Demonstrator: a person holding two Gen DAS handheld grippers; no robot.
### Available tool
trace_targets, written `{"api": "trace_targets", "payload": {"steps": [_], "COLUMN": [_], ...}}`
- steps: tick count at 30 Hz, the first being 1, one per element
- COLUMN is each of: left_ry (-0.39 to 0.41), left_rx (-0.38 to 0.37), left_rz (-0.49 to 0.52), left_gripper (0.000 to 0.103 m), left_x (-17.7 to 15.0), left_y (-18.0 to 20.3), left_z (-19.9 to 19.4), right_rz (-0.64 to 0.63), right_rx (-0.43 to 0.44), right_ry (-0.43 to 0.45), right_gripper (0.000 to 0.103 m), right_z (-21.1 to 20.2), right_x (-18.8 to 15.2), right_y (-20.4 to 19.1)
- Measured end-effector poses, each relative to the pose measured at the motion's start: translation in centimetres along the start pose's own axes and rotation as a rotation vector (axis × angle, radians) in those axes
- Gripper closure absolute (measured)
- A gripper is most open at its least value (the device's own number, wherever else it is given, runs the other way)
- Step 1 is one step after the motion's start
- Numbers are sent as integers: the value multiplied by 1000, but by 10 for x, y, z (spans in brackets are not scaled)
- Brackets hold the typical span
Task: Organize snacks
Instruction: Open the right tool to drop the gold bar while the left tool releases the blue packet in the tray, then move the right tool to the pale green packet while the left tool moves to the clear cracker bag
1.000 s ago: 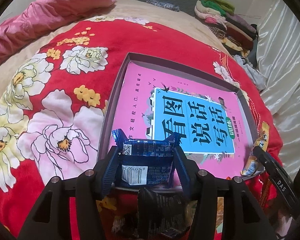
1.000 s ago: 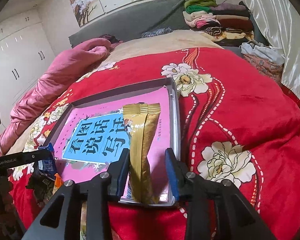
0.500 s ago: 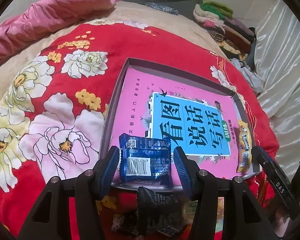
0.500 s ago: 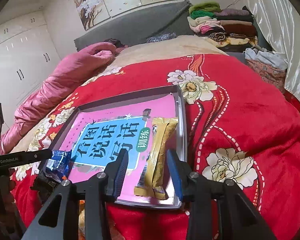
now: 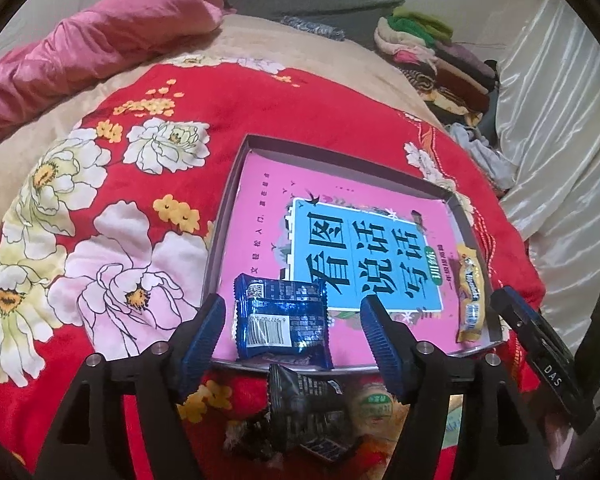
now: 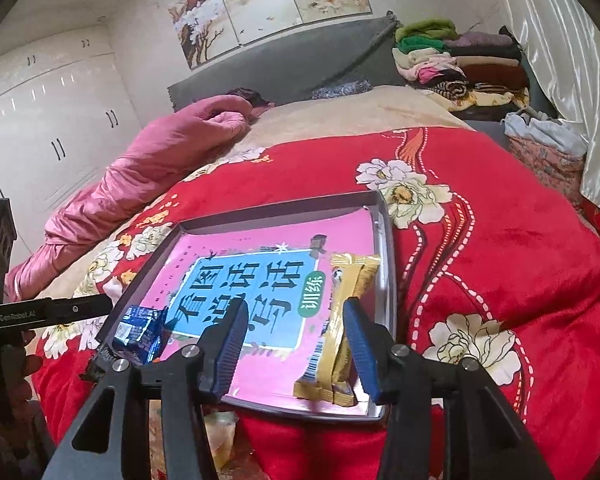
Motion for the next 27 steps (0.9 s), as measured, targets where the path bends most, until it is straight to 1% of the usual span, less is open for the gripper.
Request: {"api": "trace_targets", "payload": {"steps": [10, 12, 16, 21, 27], "left_ry": [42, 51, 62, 64, 54], "left_rx": [-25, -30, -50, -58, -65], "left_rz": [30, 36, 49, 58, 78], "left_gripper": [26, 23, 22, 21, 21], "left_x": [-6, -7, -9, -13, -24], "left_y": [5, 6, 8, 8, 9], "left_z": [-21, -25, -32, -38, -43], "right_rz": [-17, -23, -42, -60, -72], "right_rx": [32, 41, 51, 65, 75], "right_ry": [18, 18, 23, 29, 35], "right_gripper": [48, 47, 45, 44, 40], "right_z": [-7, -8, -12, -18, -25], "right_x": [0, 1, 0, -3, -7], "right_y": [-6, -8, -12, -17, -21]}}
Point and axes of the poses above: each gripper's, at about its wrist camera, not at the fingertips, and z roughly the way its jaws point, y to its right, x to its top, the point moved 1 cm from there along z, roughly the way its jaws point, and after that the axes turned 6 degrees about -y, right-handed, at the moved point
